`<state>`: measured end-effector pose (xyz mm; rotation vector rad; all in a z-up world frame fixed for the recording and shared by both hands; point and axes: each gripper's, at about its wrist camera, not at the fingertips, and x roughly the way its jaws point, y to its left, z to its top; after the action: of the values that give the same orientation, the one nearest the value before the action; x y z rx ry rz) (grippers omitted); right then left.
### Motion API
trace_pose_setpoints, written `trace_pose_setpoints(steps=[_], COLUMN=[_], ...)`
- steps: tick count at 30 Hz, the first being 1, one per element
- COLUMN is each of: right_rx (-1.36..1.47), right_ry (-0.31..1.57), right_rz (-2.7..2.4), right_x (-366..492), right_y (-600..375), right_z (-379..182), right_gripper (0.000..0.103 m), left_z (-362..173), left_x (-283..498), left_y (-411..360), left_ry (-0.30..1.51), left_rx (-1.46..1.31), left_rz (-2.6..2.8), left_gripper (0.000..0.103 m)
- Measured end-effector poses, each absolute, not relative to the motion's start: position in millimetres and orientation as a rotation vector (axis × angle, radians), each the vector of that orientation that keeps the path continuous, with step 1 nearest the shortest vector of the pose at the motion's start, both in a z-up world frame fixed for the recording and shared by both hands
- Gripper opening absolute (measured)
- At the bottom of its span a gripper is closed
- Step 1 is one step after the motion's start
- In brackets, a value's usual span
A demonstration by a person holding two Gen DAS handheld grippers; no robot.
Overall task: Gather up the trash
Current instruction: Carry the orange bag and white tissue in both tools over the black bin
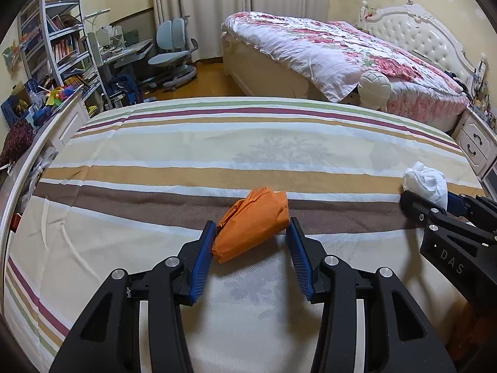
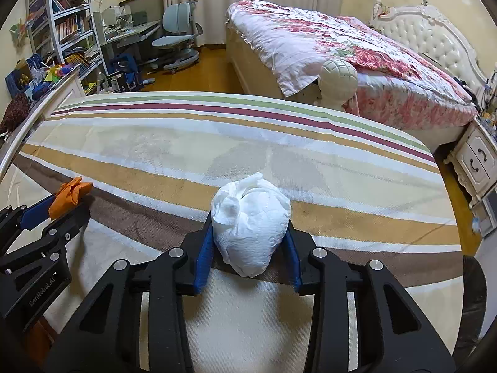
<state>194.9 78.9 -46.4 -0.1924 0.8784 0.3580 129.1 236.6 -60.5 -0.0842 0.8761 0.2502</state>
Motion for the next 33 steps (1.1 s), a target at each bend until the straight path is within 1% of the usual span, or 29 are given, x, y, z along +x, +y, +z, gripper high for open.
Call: trace_pose_setpoints(steps=[16, 33], right_rx=[-0.158, -0.088], right_ry=[0.846, 0.747], right_rz=[0.370, 0.239], right_x=[132, 71], right_y=[29, -68], right_z=[-40, -16], right_gripper=[0.037, 0.037], left_z=[-56, -32], left_x=[90, 53], left_y=[199, 99], left_ry=[0.846, 0.762], left_rx=[-0.064, -0.025], left_rz=[0.199, 0.017], left_gripper=[0.047, 0.047])
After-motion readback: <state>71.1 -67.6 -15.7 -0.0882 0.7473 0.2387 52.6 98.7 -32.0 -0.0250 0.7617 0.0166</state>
